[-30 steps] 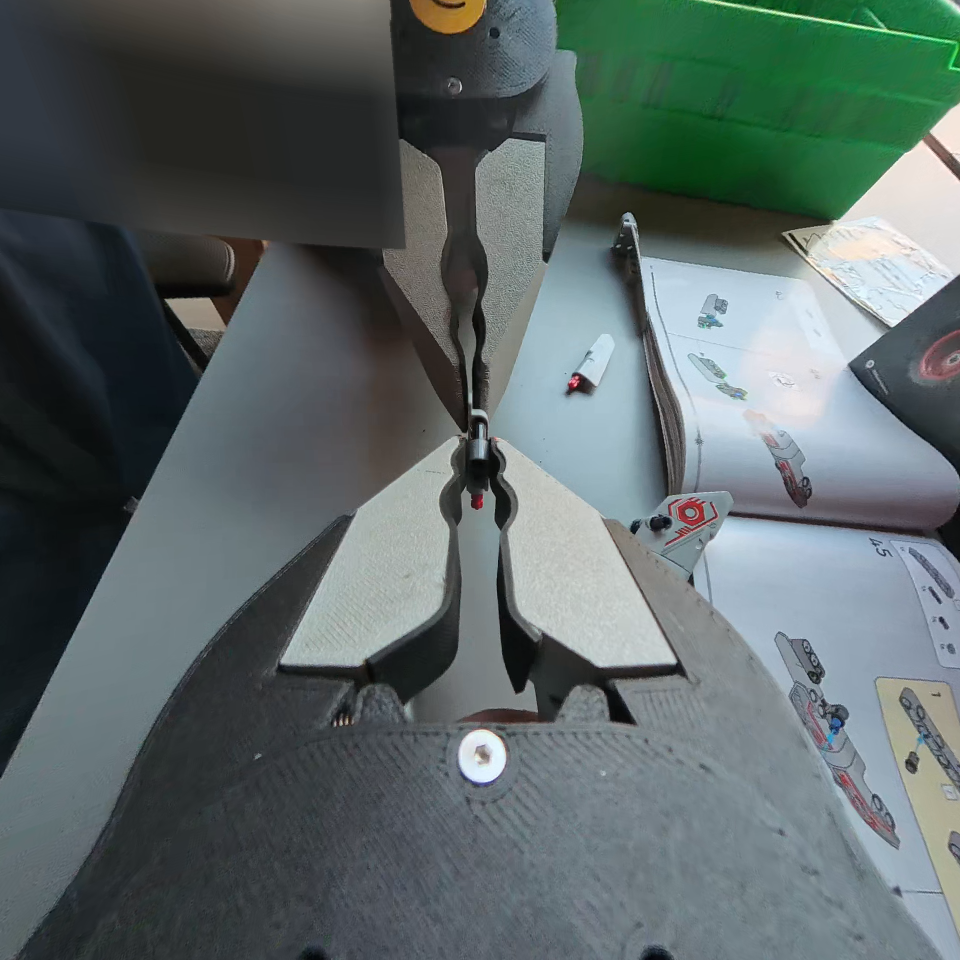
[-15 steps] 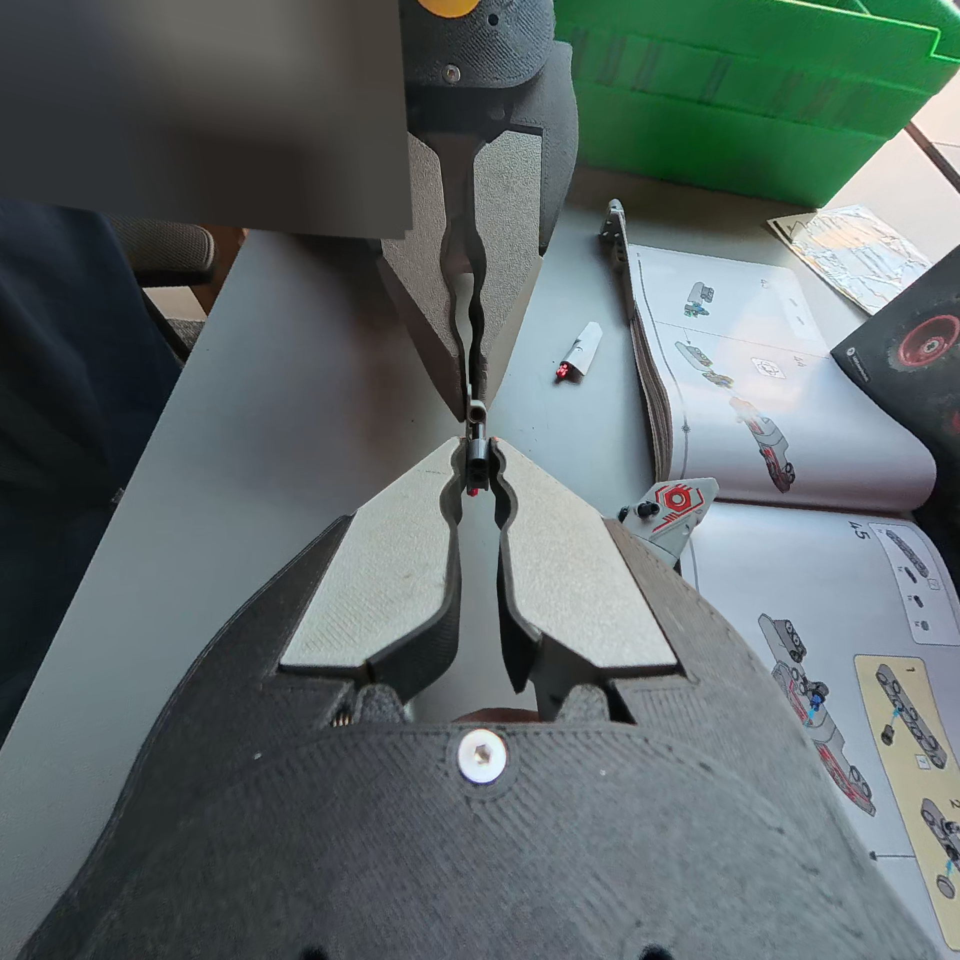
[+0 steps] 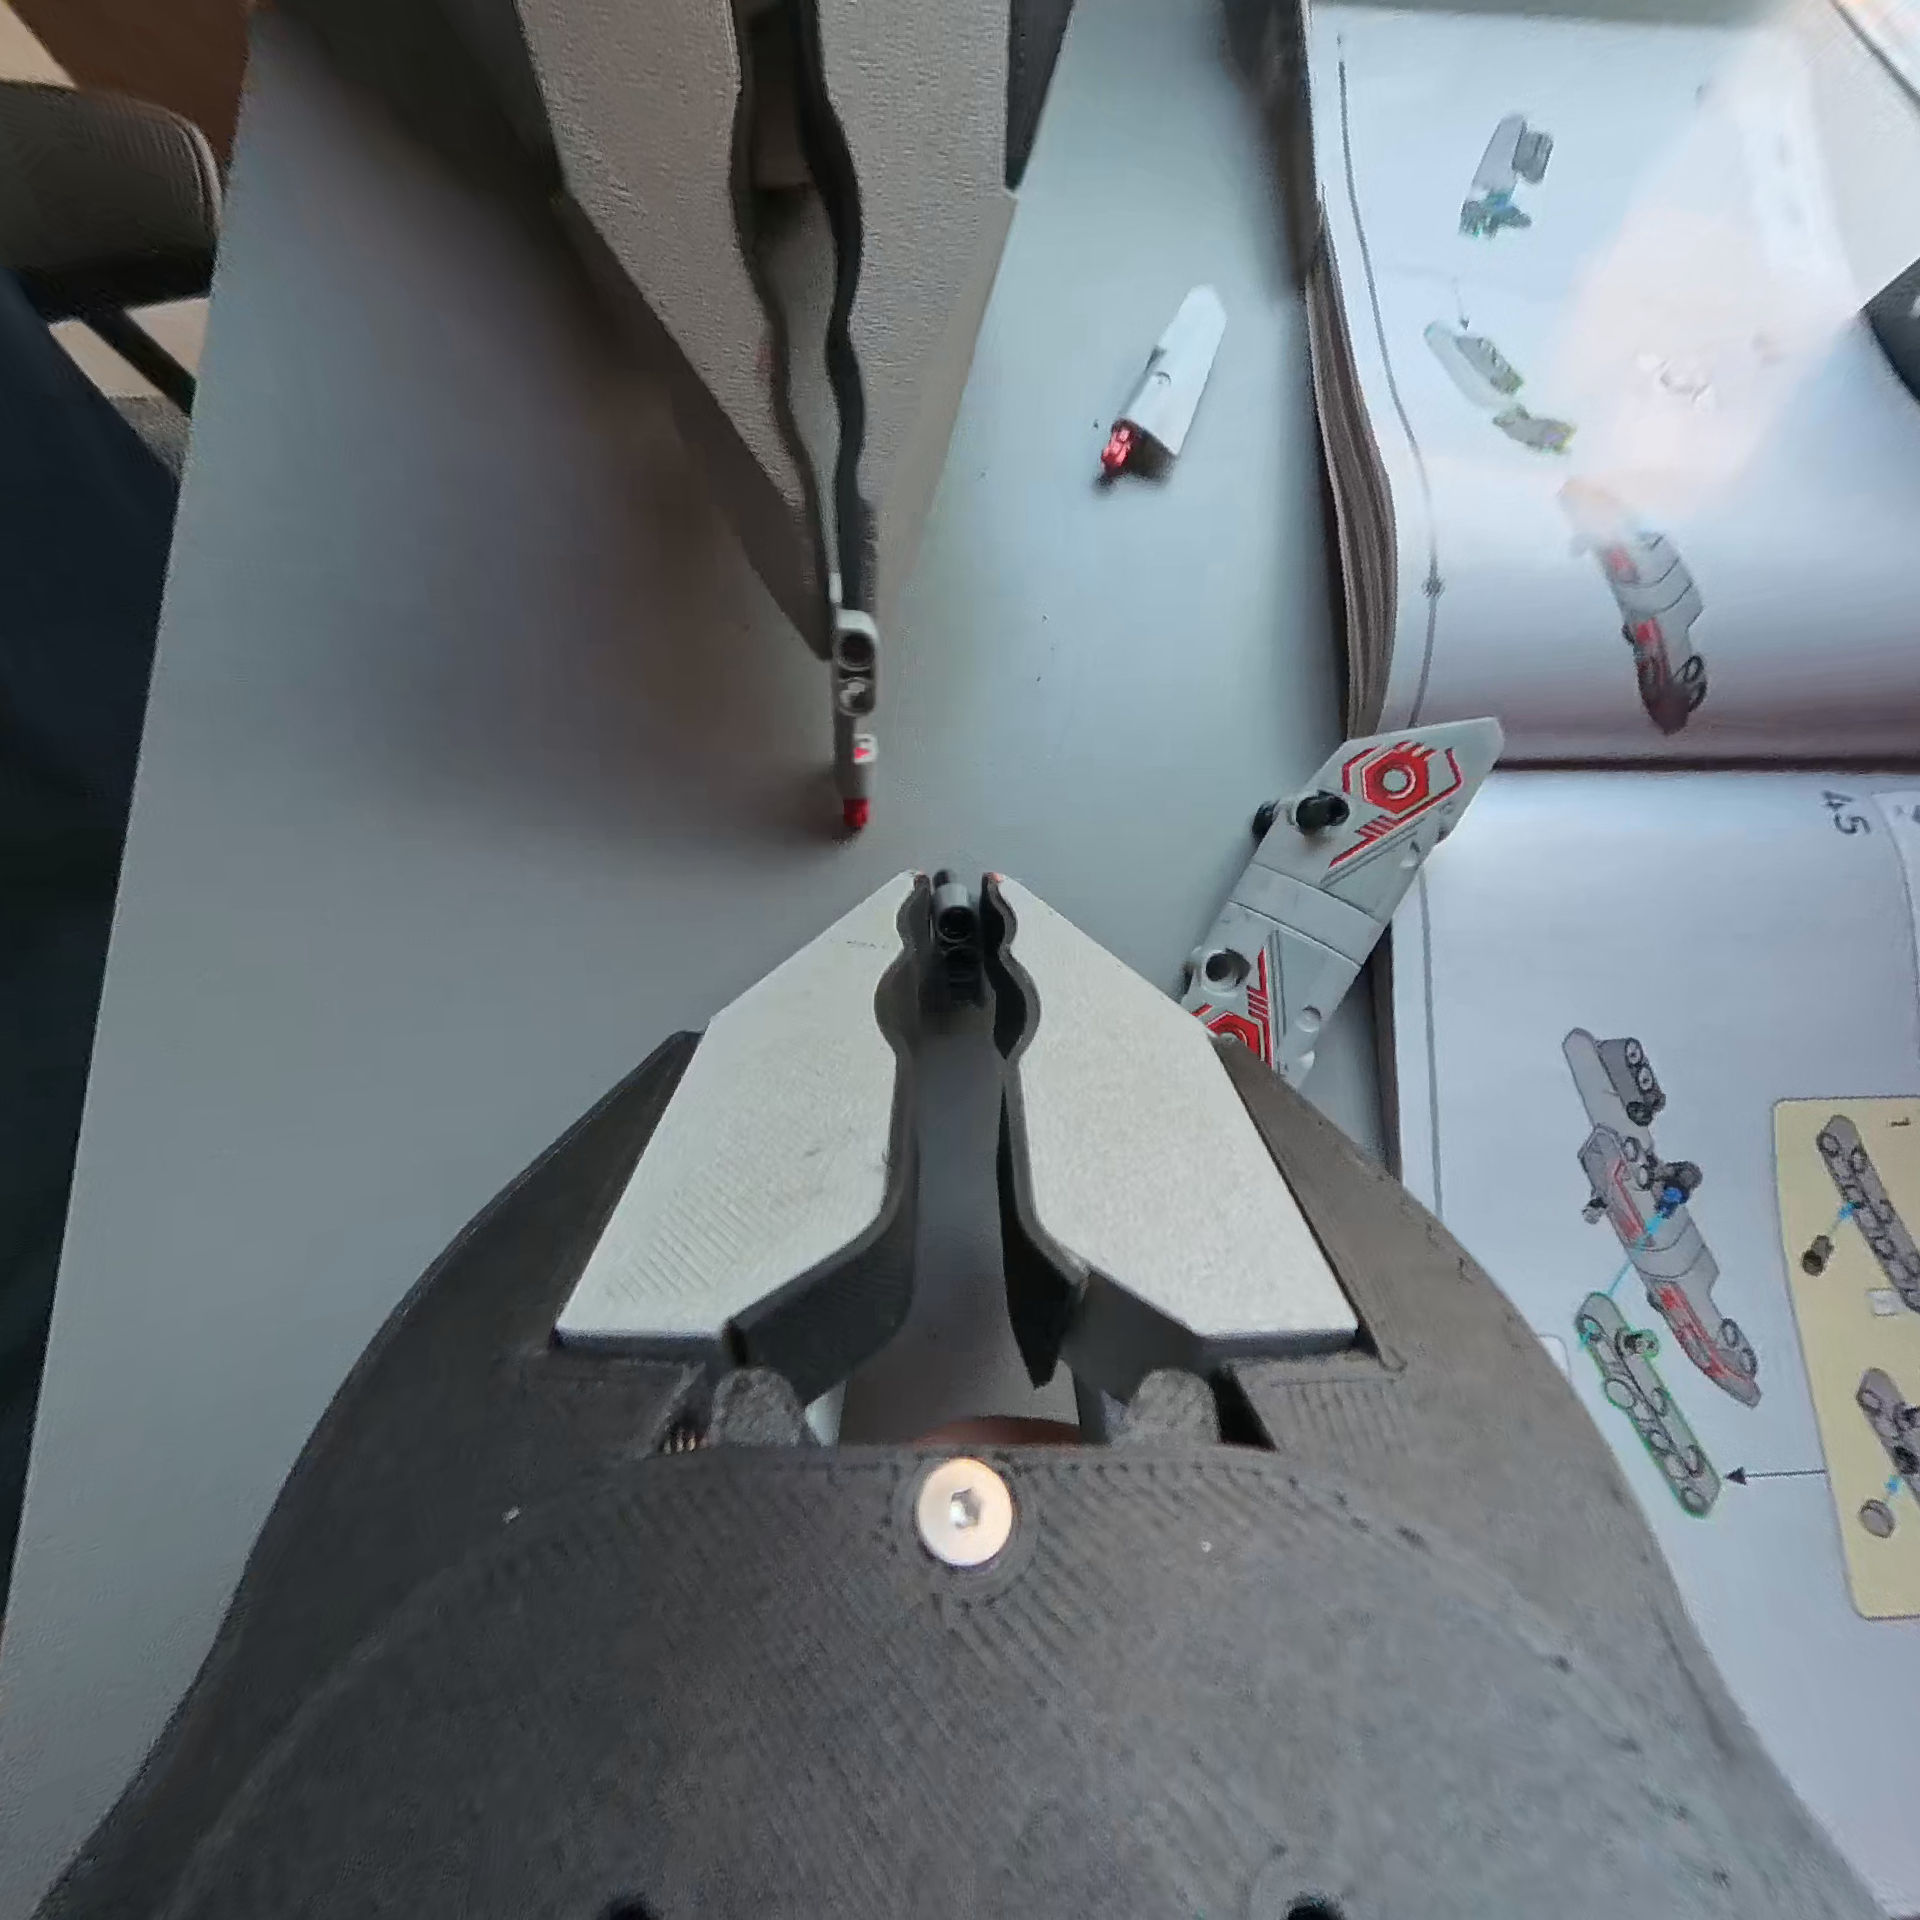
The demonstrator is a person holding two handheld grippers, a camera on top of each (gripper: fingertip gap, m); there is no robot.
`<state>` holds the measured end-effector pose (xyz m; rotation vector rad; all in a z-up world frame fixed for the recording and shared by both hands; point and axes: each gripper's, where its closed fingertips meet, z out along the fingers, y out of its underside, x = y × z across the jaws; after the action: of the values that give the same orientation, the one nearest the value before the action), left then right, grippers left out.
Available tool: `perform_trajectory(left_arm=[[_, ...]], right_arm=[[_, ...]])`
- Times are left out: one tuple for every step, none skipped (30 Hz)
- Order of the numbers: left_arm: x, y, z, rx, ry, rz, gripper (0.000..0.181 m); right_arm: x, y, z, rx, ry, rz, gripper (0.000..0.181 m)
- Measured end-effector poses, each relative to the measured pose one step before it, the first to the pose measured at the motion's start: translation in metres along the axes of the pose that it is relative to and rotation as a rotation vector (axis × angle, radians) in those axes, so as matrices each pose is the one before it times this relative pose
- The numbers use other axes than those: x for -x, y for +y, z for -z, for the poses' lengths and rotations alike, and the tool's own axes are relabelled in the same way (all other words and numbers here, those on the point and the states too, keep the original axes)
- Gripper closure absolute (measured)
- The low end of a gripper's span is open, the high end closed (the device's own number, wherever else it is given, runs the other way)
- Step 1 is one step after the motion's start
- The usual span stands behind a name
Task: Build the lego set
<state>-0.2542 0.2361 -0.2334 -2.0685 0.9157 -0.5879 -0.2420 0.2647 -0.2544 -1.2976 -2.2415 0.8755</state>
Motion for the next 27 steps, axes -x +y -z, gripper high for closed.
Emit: perform_trajectory(left_arm=[[-0.00115, 0.0002, 0.00017, -0.0008, 0.0154, 0.0201, 0.181], [-0.00047, 0.0005, 0.00042, 0.0009, 0.0088, 0.0122, 0.181], [-0.00111, 0.00083, 0.00005, 0.003, 0.0143, 0.0136, 0.181], [-0.00017, 0.00039, 0.00018, 0.0011, 0.007, 0.0119, 0.181], [0.00008, 0.00002, 0.00016, -0.001, 0.0023, 0.0031, 0.181], [-0.00056, 0.00002, 0.00003, 0.0001, 0.0019, -0.0031, 0.181], [-0.00033, 0.00019, -0.00025, 0.0014, -0.0002, -0.0034, 0.181], [0.00002, 0.00009, -0.00001, 0.0005, -0.0013, -0.0016, 0.181], [-0.00002, 0.00002, 0.00001, 0.0001, 0.0001, 0.0001, 0.181], [-0.00009, 0.00003, 0.00003, -0.0002, 0.0003, -0.0003, 0.181], [-0.00003, 0.00001, 0.00002, -0.0003, 0.0, -0.0008, 0.181], [-0.00006, 0.00001, -0.00002, 0.0, -0.0003, -0.0005, 0.181], [0.00005, 0.00001, 0.0, 0.0, -0.0005, 0.0002, 0.181], [0.00016, -0.00002, 0.00007, -0.0003, -0.0004, 0.0014, 0.181], [-0.00003, -0.00003, 0.00008, -0.0008, 0.0008, 0.0005, 0.181], [-0.00001, -0.00009, 0.00012, -0.0007, 0.0, -0.0004, 0.181], [-0.00004, -0.00002, -0.00004, -0.0002, -0.0005, -0.0004, 0.181], [0.00003, -0.00003, 0.00002, -0.0001, 0.0004, 0.0007, 0.181], [0.00007, -0.00002, 0.00012, -0.0006, 0.0006, 0.0016, 0.181], [0.00015, -0.0001, 0.00006, -0.0008, 0.0005, 0.0017, 0.181], [0.00015, -0.00005, 0.00011, -0.0008, -0.0001, 0.0018, 0.181], [0.00015, -0.00004, 0.00006, -0.0005, -0.0002, 0.0011, 0.181], [0.00007, -0.00004, -0.00002, -0.0003, -0.0004, -0.0001, 0.181], [0.00007, -0.0001, 0.00007, -0.0005, -0.001, -0.0003, 0.181], [0.00019, -0.00004, 0.00008, -0.0008, -0.0009, 0.001, 0.181], [0.00002, -0.00011, 0.00015, -0.0007, 0.0003, 0.0005, 0.181], [-0.00002, -0.00002, 0.00001, -0.0005, -0.0003, -0.0003, 0.181]], right_arm=[[-0.0006, -0.00079, -0.00053, -0.0027, -0.0029, -0.0193, 0.175], [-0.00103, 0.00002, 0.00004, 0.0011, 0.0002, -0.0124, 0.175], [-0.00143, 0.00035, 0.0002, 0.0018, 0.0047, -0.0074, 0.175], [-0.00124, 0.00028, 0.00028, 0.0019, 0.0063, -0.0038, 0.175], [-0.00034, 0.00031, 0.00019, 0.0018, 0.0034, 0.0018, 0.175], [0.00052, 0.00037, 0.00023, 0.0023, 0.0009, 0.0073, 0.174], [0.00111, 0.00019, 0.00024, 0.0018, -0.0023, 0.0066, 0.172], [0.00083, -0.00017, -0.00009, -0.0008, -0.0024, 0.0005, 0.167], [0.00025, -0.00031, -0.00015, -0.0025, -0.0019, -0.0042, 0.166], [0.00001, -0.00007, 0.00002, -0.0015, -0.0024, -0.0037, 0.166], [-0.00019, 0.00024, 0.00022, 0.0001, -0.0007, -0.0016, 0.166], [-0.00086, 0.0005, 0.00037, 0.0017, 0.0043, 0.0, 0.166], [-0.00109, 0.00075, 0.00054, 0.0028, 0.0077, 0.0022, 0.166], [-0.00079, 0.00118, 0.00091, 0.0036, 0.0061, 0.0044, 0.165], [-0.00065, 0.00143, 0.00125, 0.0043, 0.007, 0.0043, 0.165], [-0.00068, 0.00118, 0.00149, 0.0009, 0.0079, 0.0017, 0.165], [-0.00008, 0.00109, 0.00165, -0.0036, 0.0035, -0.0028, 0.164], [0.00049, 0.00119, 0.00175, -0.0059, -0.001, -0.0066, 0.162], [0.0003, 0.00094, 0.00163, -0.0076, -0.0006, -0.0079, 0.162], [0.00009, 0.00043, 0.00177, -0.0103, -0.0002, -0.0069, 0.162], [0.00059, -0.00038, 0.00163, -0.0131, -0.005, -0.0064, 0.162], [0.00119, -0.00122, 0.00119, -0.0139, -0.0092, -0.007, 0.163], [0.00075, -0.00146, 0.00076, -0.0128, -0.0072, -0.0057, 0.165], [-0.00018, -0.00088, 0.00008, -0.0073, -0.0006, -0.0022, 0.166], [-0.00109, -0.00034, -0.00034, -0.0021, 0.0066, 0.0011, 0.168], [-0.00085, 0.00001, -0.00052, -0.0008, 0.0057, 0.002, 0.171], [0.00022, 0.00021, -0.00066, 0.0001, -0.0014, 0.0005, 0.173]])
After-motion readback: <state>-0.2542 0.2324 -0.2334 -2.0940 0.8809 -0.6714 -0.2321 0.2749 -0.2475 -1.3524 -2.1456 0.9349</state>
